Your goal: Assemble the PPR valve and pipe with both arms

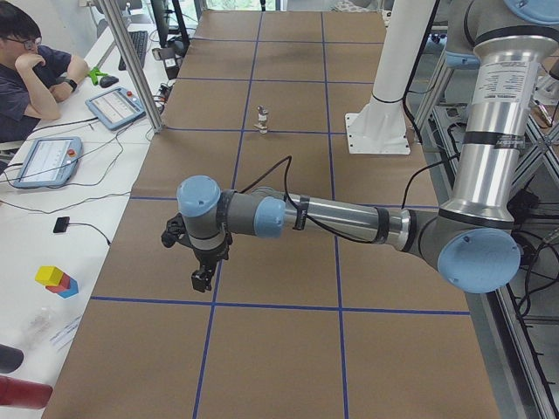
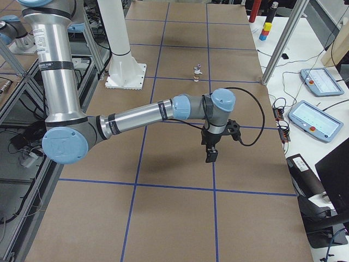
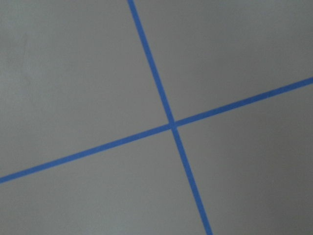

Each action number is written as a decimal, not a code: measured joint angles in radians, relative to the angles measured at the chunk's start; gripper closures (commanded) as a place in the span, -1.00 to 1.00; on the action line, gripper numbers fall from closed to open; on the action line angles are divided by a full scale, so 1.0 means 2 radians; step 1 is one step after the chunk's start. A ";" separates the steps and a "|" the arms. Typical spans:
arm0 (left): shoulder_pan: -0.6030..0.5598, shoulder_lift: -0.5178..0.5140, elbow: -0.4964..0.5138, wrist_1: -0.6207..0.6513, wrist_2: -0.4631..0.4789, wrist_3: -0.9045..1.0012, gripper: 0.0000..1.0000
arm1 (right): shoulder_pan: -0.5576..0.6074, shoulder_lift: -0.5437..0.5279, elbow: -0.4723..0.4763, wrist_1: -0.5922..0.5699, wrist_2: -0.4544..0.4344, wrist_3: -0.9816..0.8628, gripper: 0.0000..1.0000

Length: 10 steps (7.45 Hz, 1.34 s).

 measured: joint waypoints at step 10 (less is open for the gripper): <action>-0.004 0.004 0.008 -0.014 0.000 -0.019 -1.00 | 0.044 -0.029 -0.052 0.021 0.073 0.001 -0.99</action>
